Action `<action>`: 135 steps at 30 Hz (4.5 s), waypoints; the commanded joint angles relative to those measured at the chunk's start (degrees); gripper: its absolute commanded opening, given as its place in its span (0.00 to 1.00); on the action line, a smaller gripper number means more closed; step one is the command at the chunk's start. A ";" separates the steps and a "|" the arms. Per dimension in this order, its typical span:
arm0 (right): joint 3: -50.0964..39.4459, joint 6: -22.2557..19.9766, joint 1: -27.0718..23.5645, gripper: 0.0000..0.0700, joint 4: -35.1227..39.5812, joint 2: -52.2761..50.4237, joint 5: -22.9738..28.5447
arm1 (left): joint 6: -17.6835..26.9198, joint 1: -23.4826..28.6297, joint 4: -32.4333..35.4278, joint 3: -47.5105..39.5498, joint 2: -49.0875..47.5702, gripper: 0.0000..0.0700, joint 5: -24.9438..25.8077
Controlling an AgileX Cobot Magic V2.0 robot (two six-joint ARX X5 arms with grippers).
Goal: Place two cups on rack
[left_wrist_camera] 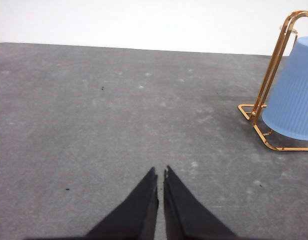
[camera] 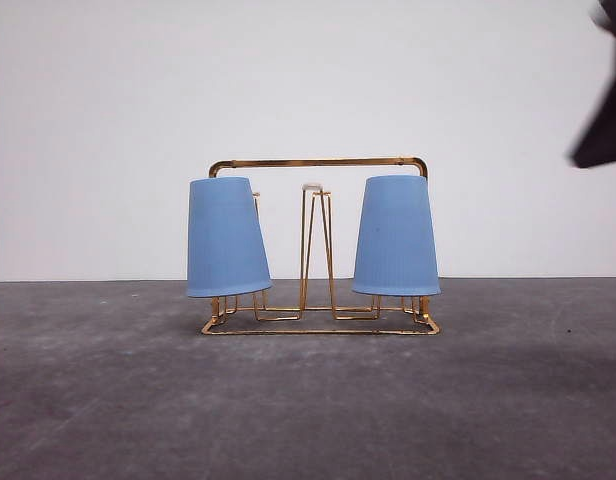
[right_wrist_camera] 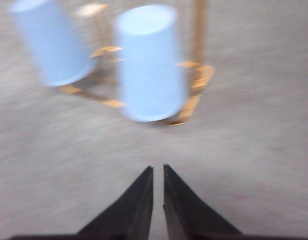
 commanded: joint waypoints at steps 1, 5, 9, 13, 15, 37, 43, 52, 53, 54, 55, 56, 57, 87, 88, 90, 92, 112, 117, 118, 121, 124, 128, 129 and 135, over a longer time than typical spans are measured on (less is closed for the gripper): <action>-3.52 -2.30 -2.15 0.05 0.93 -3.72 0.68 | 0.48 0.02 0.81 -0.83 -0.02 0.00 -0.20; -11.51 -5.53 -8.47 0.05 3.90 -14.06 0.71 | 0.48 0.02 0.81 -0.83 -0.02 0.00 -0.13; -18.36 -5.08 -14.33 0.05 5.79 -22.97 0.60 | 0.48 0.02 0.81 -0.83 -0.02 0.00 -0.15; -21.99 -4.73 -17.62 0.05 4.41 -29.23 0.69 | 0.50 0.02 0.81 -0.81 -0.02 0.00 -0.17; -21.99 -4.78 -18.66 0.05 2.75 -31.90 0.74 | 0.50 0.02 0.85 -0.83 -0.02 0.00 -0.17; -21.99 -4.77 -19.85 0.05 2.64 -34.70 1.76 | 0.48 0.02 0.83 -0.81 -0.02 0.00 -0.17; -21.99 -4.77 -19.85 0.05 2.64 -34.70 1.76 | 0.50 0.02 0.83 -0.83 -0.02 0.00 -0.17; -21.99 -4.77 -19.85 0.05 2.64 -34.70 1.76 | 0.50 0.02 0.83 -0.81 -0.02 0.00 -0.17; -21.99 -4.77 -19.85 0.05 2.64 -34.70 1.76 | 0.50 0.02 0.83 -0.81 -0.02 0.00 -0.17; -21.99 -4.77 -19.85 0.05 2.64 -34.70 1.76 | 0.50 0.02 0.83 -0.81 -0.02 0.00 -0.17; -21.99 -4.77 -19.85 0.05 2.64 -34.70 1.76 | 0.50 0.02 0.83 -0.81 -0.02 0.00 -0.17; -21.99 -4.77 -19.85 0.05 2.64 -34.70 1.76 | 0.50 0.02 0.83 -0.83 -0.02 0.00 -0.17; -21.99 -4.77 -19.85 0.05 2.64 -34.70 1.76 | 0.48 0.02 0.83 -0.81 -0.02 0.00 -0.17; -21.99 -4.77 -19.85 0.05 2.64 -34.70 1.76 | 0.48 0.02 0.83 -0.81 -0.02 0.00 -0.17; -21.99 -4.77 -19.85 0.05 2.64 -34.70 1.76 | 0.48 0.02 0.83 -0.83 -0.02 0.00 -0.17; -21.99 -4.77 -19.85 0.05 2.64 -34.70 1.76 | 0.50 0.02 0.83 -0.81 -0.02 0.00 -0.17; -21.99 -4.77 -19.85 0.05 2.64 -34.70 1.76 | 0.50 0.02 0.83 -0.81 -0.02 0.00 -0.17; -21.99 -4.77 -19.85 0.05 2.64 -34.70 1.76 | 0.48 0.02 0.83 -0.83 -0.02 0.00 -0.17; -21.99 -4.77 -19.85 0.05 2.64 -34.70 1.76 | 0.50 0.02 0.83 -0.81 -0.02 0.00 -0.17; -21.99 -4.77 -19.85 0.05 2.64 -34.70 1.76 | 0.48 0.02 0.83 -0.83 -0.02 0.00 -0.17; -21.99 -4.77 -19.85 0.05 2.64 -34.70 1.76 | 0.50 0.02 0.83 -0.81 -0.02 0.00 -0.17; -21.99 -4.77 -19.85 0.05 2.64 -34.70 1.76 | 0.48 0.02 0.83 -0.81 -0.02 0.00 -0.17; -21.99 -4.77 -19.85 0.05 2.64 -34.70 1.76 | 0.48 0.02 0.83 -0.81 -0.02 0.00 -0.17; -21.99 -4.77 -19.85 0.05 2.64 -34.70 1.76 | 0.50 0.02 0.83 -0.81 -0.02 0.00 -0.17; -21.99 -4.77 -19.85 0.05 2.64 -34.70 1.76 | 0.50 0.02 0.83 -0.83 -0.02 0.00 -0.17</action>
